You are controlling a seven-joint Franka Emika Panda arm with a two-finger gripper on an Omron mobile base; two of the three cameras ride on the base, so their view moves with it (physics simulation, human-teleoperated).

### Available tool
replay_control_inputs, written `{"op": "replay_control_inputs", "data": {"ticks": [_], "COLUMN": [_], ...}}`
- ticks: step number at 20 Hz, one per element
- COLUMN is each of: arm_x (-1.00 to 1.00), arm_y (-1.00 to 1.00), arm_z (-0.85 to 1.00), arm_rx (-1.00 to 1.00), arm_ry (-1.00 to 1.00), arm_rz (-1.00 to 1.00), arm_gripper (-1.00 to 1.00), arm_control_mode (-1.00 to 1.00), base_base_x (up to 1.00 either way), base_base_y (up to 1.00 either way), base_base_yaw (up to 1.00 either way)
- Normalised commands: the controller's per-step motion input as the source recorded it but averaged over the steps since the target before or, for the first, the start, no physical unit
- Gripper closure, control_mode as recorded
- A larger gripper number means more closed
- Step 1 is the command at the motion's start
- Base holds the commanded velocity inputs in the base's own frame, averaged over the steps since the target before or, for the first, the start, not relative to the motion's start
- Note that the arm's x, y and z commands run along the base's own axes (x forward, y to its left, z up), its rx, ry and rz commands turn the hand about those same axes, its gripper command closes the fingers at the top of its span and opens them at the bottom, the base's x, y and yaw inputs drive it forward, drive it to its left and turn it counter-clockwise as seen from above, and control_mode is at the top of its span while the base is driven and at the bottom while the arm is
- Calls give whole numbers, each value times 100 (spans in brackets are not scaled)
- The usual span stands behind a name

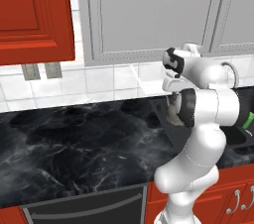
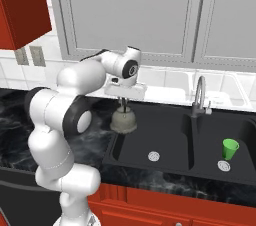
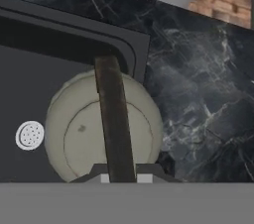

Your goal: Place the kettle in the left basin and the cup in the right basin of the sink.

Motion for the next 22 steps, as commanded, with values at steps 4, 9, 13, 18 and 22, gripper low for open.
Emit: {"op": "replay_control_inputs", "data": {"ticks": [4, 9, 13, 18, 22], "arm_x": [3, 5, 2, 7, 15], "arm_y": [-74, -69, -42, -12, -24], "arm_z": [-12, -22, -40, -44, -44], "arm_rx": [5, 1, 0, 0, 0], "arm_ry": [-2, -5, -1, -3, 0], "arm_rz": [-1, 0, -1, 0, 0], "arm_gripper": [100, 100, 100, 100, 100], "arm_control_mode": [-100, -100, -100, -100, -100], "base_base_x": [0, 0, 0, 0, 0], "base_base_y": [0, 0, 0, 0, 0], "base_base_yaw": [0, 0, 0, 0, 0]}}
